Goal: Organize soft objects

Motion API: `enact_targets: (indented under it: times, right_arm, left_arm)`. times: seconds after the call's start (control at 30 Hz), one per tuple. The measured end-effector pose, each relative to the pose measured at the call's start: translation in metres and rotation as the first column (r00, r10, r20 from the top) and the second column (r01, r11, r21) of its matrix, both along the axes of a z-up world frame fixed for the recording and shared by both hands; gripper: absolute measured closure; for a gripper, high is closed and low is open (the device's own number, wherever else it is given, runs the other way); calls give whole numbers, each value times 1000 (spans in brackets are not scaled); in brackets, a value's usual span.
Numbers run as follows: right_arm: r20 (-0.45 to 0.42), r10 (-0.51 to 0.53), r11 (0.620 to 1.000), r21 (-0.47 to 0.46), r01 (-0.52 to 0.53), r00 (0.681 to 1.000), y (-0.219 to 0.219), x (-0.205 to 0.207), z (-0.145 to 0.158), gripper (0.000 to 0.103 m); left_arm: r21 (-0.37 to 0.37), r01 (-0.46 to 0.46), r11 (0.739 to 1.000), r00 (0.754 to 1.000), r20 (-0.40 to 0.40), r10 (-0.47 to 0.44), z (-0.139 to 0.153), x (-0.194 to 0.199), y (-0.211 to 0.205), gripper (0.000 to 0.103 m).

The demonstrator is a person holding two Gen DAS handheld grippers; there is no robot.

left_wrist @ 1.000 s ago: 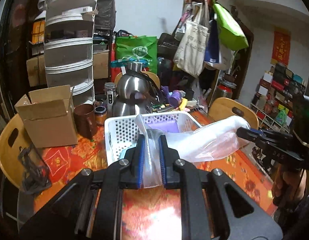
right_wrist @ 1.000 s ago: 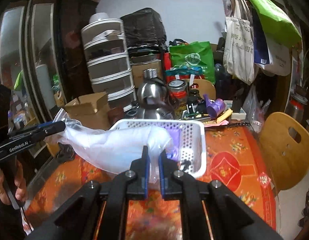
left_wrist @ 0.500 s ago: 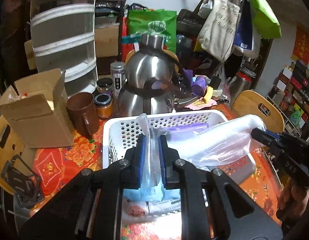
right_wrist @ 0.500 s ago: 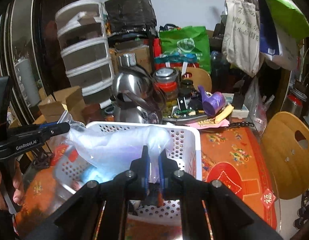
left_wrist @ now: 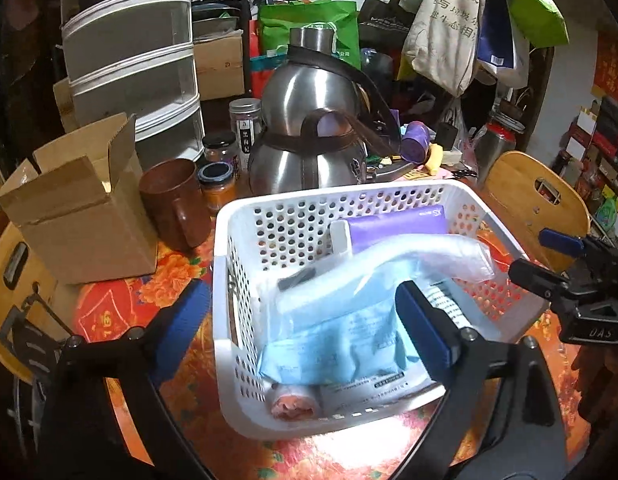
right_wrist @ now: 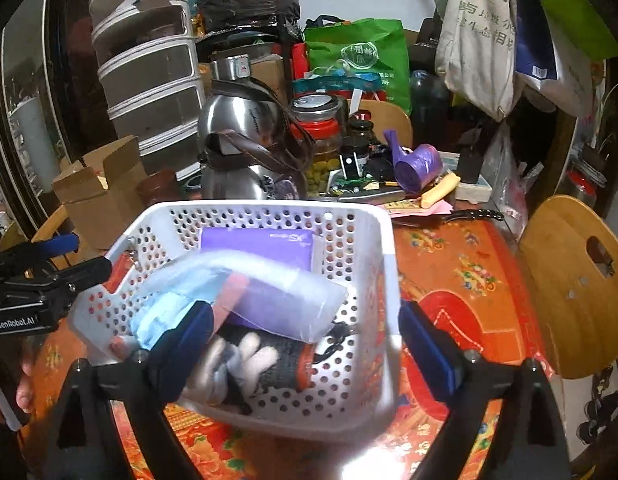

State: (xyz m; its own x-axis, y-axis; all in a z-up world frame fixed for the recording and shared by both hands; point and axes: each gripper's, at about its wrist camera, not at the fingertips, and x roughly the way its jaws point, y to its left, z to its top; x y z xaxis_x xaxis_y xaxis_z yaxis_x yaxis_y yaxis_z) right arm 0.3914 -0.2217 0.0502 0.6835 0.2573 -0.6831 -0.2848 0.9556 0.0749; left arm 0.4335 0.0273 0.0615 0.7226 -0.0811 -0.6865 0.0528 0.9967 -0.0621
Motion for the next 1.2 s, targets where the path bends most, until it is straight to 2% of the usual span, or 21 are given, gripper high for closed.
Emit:
enact_targets:
  times: [0.07, 0.17, 0.33, 0.4, 0.43, 0.6, 0.7, 0.8, 0.9, 0.93, 1.03, 1.1, 1.2]
  right_arm:
    - [-4, 9, 1000, -3, -9, 1000, 4, -6, 1, 9]
    - [5, 15, 1000, 0, -15, 1000, 7, -20, 4, 9]
    - [23, 25, 999, 27, -26, 999, 7, -58, 15, 9]
    - [24, 15, 1000, -9, -15, 1000, 10, -78, 17, 9]
    - [32, 15, 1000, -19, -15, 999, 10, -91, 19, 9]
    - [124, -10, 997, -81, 21, 992, 12, -167, 28, 9]
    - [170, -22, 993, -107, 40, 985, 13, -215, 31, 9]
    - [184, -14, 995, -98, 32, 983, 13, -258, 33, 9]
    - [178, 12, 999, -38, -5, 984, 4, -303, 35, 9]
    - [185, 3, 1000, -25, 2, 983, 2, -314, 36, 9]
    - [212, -64, 997, -18, 69, 975, -1, -353, 39, 8]
    - [201, -68, 997, -21, 73, 977, -1, -367, 39, 6]
    - [181, -66, 997, -26, 72, 981, -2, -384, 40, 6]
  left_arm:
    - [-19, -1, 1000, 1000, -4, 1, 1, -7, 1, 10]
    - [-7, 1, 1000, 1000, 11, -1, 7, -23, -2, 10]
    - [-15, -24, 1000, 997, 70, 25, 24, -70, -6, 10]
    - [-19, -13, 1000, 996, 92, 15, 32, -96, -9, 0]
    - [-23, -2, 1000, 996, 92, 4, 34, -105, -11, 0]
    - [7, 21, 1000, 990, 140, -22, 45, -179, -16, 0]
    - [-21, 17, 1000, 987, 163, -14, 48, -228, -12, 0]
    - [-44, -28, 999, 981, 193, 36, 51, -283, -6, 0]
    - [18, -81, 997, 960, 270, 74, 55, -345, -11, 0]
    - [17, -82, 996, 958, 278, 74, 54, -361, -11, 0]
    - [13, -12, 1000, 970, 242, 9, 51, -398, -19, 0]
    - [23, 18, 1000, 974, 226, -23, 52, -413, -28, 0]
    - [27, 13, 1000, 972, 234, -19, 55, -430, -43, 0]
